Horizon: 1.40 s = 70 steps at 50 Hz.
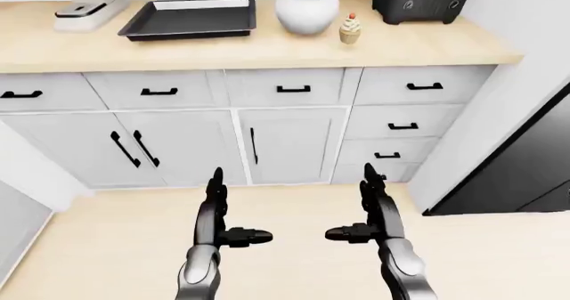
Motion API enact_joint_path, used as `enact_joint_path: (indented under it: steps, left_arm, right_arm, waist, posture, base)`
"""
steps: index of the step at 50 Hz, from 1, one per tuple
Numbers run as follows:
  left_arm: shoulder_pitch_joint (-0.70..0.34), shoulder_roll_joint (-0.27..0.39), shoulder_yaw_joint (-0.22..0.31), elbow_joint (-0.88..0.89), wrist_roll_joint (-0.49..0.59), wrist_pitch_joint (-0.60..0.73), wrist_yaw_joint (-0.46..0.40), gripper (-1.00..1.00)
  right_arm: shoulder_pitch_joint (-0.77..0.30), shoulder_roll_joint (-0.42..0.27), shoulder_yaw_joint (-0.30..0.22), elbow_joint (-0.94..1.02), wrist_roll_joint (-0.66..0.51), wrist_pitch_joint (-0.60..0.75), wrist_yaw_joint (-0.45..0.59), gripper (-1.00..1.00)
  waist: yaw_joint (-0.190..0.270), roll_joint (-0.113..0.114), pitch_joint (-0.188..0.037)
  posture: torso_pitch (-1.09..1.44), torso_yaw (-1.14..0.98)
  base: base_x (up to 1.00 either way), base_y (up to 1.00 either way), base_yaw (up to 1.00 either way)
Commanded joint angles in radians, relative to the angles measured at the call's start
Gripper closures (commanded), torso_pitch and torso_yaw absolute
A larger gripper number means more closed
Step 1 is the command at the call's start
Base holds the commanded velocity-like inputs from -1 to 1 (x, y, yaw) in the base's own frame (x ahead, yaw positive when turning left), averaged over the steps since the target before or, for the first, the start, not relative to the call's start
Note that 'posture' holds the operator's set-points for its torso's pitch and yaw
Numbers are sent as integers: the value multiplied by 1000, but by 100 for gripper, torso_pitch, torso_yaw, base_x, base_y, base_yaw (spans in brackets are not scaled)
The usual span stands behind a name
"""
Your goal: Pick up the bowl with cake and place it on the tray. Pick up the cupcake and place it on the tray.
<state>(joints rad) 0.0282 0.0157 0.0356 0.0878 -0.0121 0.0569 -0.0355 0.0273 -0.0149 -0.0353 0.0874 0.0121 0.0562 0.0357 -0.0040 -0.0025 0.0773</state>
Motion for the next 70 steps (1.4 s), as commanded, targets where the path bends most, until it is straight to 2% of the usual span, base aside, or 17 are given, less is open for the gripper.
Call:
enact_joint_path:
  steps: [1,3,5,8,11,17,28,29,31,39,45,51,56,59,60,63,70]
  left_arm:
    - [-30,-5,-19,-69,44,-72,33,-100]
    - [-26,-2,-19,-76,77,-75,59,-100]
    - [-14,-5,-35,-96,95,-76,54,-100]
    - [9,-15,-62,-158,121,-53,56,-100]
    - [14,-20,-62,-212,132,-31,75,-100]
    - [-63,1,-47,-524,167,270,25,-100]
    - [-478,98,9,-773,227,803,-55,-100]
    - [-510,97,13,-785,228,839,-60,-100]
    - [-560,110,13,-791,240,890,-69,-100]
    - [-592,138,40,-786,247,909,-86,-100]
    - [-562,134,45,-768,241,873,-78,-100]
    - [-554,135,50,-780,240,879,-75,-100]
    - [-536,130,54,-756,227,841,-66,-100]
    - [-530,129,53,-755,224,838,-60,-100]
    - [-525,128,51,-756,224,835,-60,-100]
    - [-519,127,51,-759,222,836,-60,-100]
    - [-524,131,51,-760,222,837,-62,-100]
  right_arm:
    - [-35,-12,4,-96,-16,-50,3,-100]
    - [-29,-3,14,-95,-32,-58,-2,-100]
    - [-27,1,17,-103,-39,-61,-9,-100]
    - [-30,2,17,-106,-46,-62,-17,-100]
    - [-45,1,12,-125,-44,-40,-25,-100]
    - [-95,-8,5,-369,-55,197,-38,-100]
    - [-284,-50,-55,-642,-1,533,-57,-100]
    - [-296,-54,-54,-663,4,554,-58,-100]
    - [-316,-59,-59,-697,17,588,-61,-100]
    - [-360,-72,-71,-737,58,639,-80,-100]
    - [-355,-76,-71,-737,68,633,-87,-100]
    - [-356,-80,-68,-750,74,649,-89,-100]
    - [-363,-76,-62,-738,70,644,-91,-100]
    - [-364,-76,-67,-737,73,643,-91,-100]
    - [-361,-74,-64,-742,72,646,-94,-100]
    - [-365,-71,-58,-745,71,653,-98,-100]
    - [-383,-77,-74,-772,87,684,-104,-100]
  waist:
    - [-2,-8,-1]
    - [7,-2,-61]
    - [5,-6,-17]
    - [6,-8,-75]
    - [8,-8,-76]
    - [9,-5,-84]
    - [10,-5,-90]
    - [10,1,-109]
    - [10,4,-76]
    - [7,1,-63]
    - [8,46,-55]
    - [14,40,-41]
    - [26,1,-44]
    - [25,-70,-53]
    - [14,-36,-52]
    - [9,-51,-47]
    - [-10,27,-44]
  posture:
    - [0,0]
    - [0,0]
    - [0,0]
    - [0,0]
    - [0,0]
    - [0,0]
    - [0,0]
    - [0,0]
    - [0,0]
    - [0,0]
    - [0,0]
    - [0,0]
    - [0,0]
    - [0,0]
    - [0,0]
    - [0,0]
    - [0,0]
  base:
    - [0,0,0]
    - [0,0,0]
    - [0,0,0]
    - [0,0,0]
    - [0,0,0]
    - [0,0,0]
    - [0,0,0]
    - [11,0,0]
    - [11,0,0]
    - [11,0,0]
    - [13,0,0]
    - [40,0,0]
    - [40,0,0]
    - [41,0,0]
    - [41,0,0]
    - [39,0,0]
    - [40,0,0]
